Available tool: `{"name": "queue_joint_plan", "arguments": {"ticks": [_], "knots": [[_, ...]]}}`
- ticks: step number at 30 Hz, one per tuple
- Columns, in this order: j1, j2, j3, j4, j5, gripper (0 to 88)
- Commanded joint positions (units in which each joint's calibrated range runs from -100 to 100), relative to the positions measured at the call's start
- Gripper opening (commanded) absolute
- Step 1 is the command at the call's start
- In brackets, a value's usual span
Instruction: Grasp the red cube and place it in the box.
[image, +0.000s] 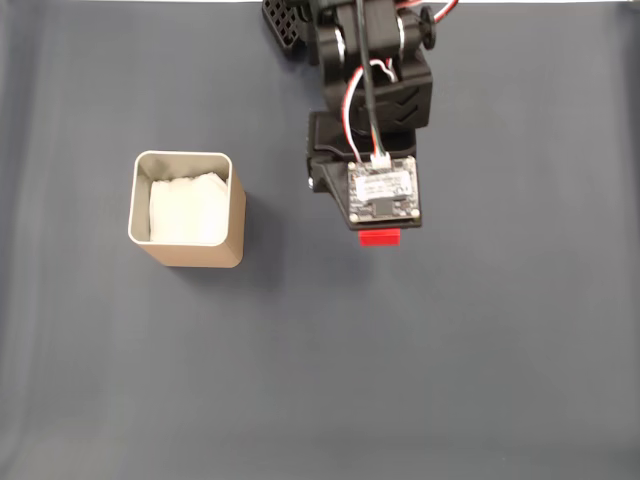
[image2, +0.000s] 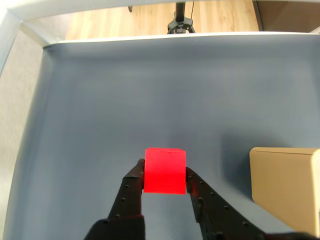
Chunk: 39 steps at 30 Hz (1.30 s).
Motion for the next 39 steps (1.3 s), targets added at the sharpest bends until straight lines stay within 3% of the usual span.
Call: {"name": "queue_joint_plan", "arguments": {"ticks": [1, 13, 26, 39], "knots": [[1.52, -0.87, -7.63, 5.18, 0.39, 0.3], [9.54, -0.87, -16.01, 15.61, 1.61, 0.3], [21.40, 0.69, -17.84, 14.95, 5.23, 0.3], [28.00, 2.85, -22.49, 14.29, 6.50, 0.3]]}}
